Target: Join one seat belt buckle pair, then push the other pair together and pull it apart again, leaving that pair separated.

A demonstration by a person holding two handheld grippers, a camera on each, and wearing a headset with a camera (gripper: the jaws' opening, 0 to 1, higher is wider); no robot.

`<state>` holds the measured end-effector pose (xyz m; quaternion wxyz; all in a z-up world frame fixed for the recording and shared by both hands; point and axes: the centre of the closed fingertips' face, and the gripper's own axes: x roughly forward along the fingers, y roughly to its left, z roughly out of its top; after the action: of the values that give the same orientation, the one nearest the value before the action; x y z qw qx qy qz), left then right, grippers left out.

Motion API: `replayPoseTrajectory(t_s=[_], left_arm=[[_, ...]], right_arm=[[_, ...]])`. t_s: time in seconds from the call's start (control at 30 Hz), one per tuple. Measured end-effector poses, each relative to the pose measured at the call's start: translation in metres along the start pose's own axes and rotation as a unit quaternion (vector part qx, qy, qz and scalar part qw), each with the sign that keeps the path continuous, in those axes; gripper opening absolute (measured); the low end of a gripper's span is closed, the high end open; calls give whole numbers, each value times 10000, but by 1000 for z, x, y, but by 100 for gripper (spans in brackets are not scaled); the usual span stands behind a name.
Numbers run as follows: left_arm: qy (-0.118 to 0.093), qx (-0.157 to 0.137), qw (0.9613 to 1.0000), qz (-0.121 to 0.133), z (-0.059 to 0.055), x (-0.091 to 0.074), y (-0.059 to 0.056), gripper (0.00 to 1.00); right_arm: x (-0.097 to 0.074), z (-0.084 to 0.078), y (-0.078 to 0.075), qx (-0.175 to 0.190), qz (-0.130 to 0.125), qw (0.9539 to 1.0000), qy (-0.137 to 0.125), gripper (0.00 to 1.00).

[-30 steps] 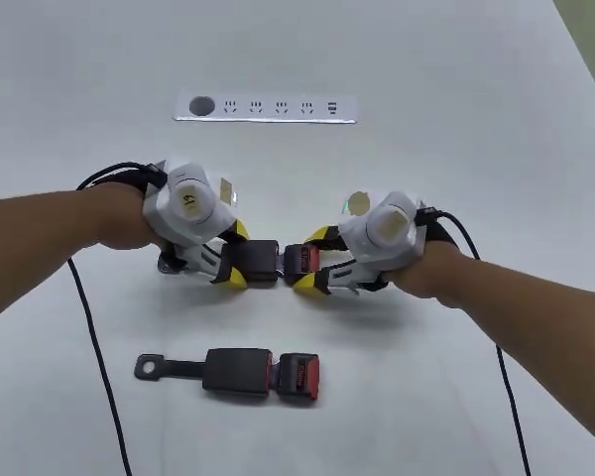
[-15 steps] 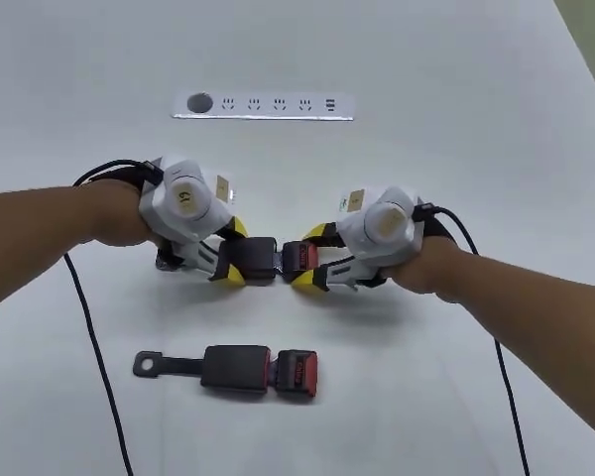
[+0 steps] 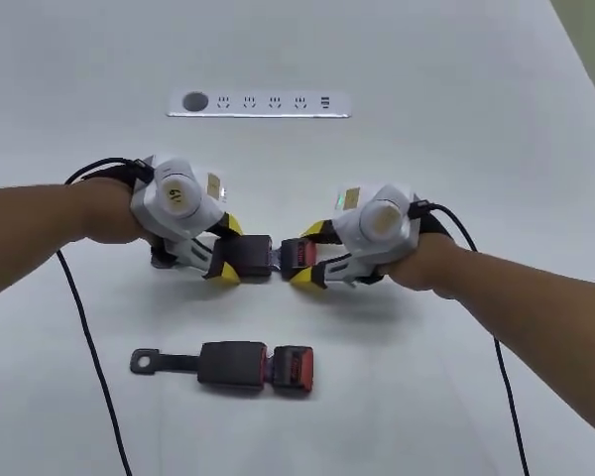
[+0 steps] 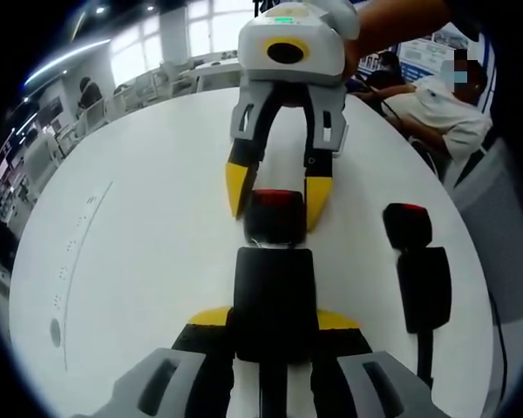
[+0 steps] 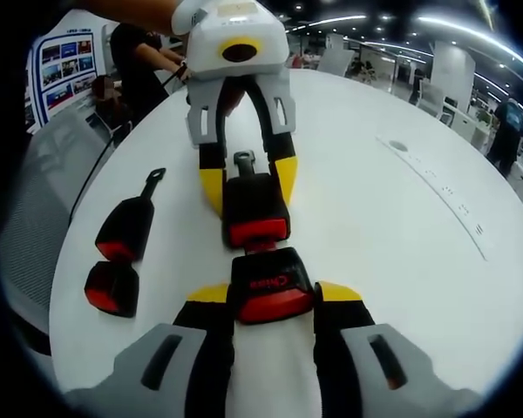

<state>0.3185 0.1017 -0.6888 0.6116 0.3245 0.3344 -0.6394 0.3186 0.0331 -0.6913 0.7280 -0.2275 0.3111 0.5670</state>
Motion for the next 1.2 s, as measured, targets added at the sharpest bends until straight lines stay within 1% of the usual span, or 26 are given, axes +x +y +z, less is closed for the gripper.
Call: replayPoseTrajectory(t_s=[0.17,0.23,0.4,0.57,0.63,0.77,0.97,1.03,1.2], left_arm=[[17,25,10000,-12,1,1,-1,34],[5,16,10000,-9,1,1,-1,34],[-20,7,10000,-20,2,1,-2,34],[-30,13,10000,-22,2,1,-1,34],[-43,10,10000,-30,0,2,0,34],[-47,6,10000,-31,0,2,0,34],[-38,-13,10000,-23,1,2,-1,34],[-41,-15,10000,-25,2,2,-1,34],[-42,-13,10000,-27,1,2,-1,34]], right_arm=[[-3,-6,-3,37,-18,10000,-37,34],[-6,-8,-1,24,-16,10000,-58,34],[-6,-7,0,-7,-15,10000,-87,34],[-15,-15,0,-4,-23,9999,-118,34],[-19,-19,-2,30,-46,9999,-129,34],[-27,-25,1,-11,-35,9999,-95,34],[-32,-33,-6,49,-82,9999,-110,34],[-36,-37,-4,55,-92,9999,-110,34],[-43,-45,-7,46,-106,9999,-75,34]])
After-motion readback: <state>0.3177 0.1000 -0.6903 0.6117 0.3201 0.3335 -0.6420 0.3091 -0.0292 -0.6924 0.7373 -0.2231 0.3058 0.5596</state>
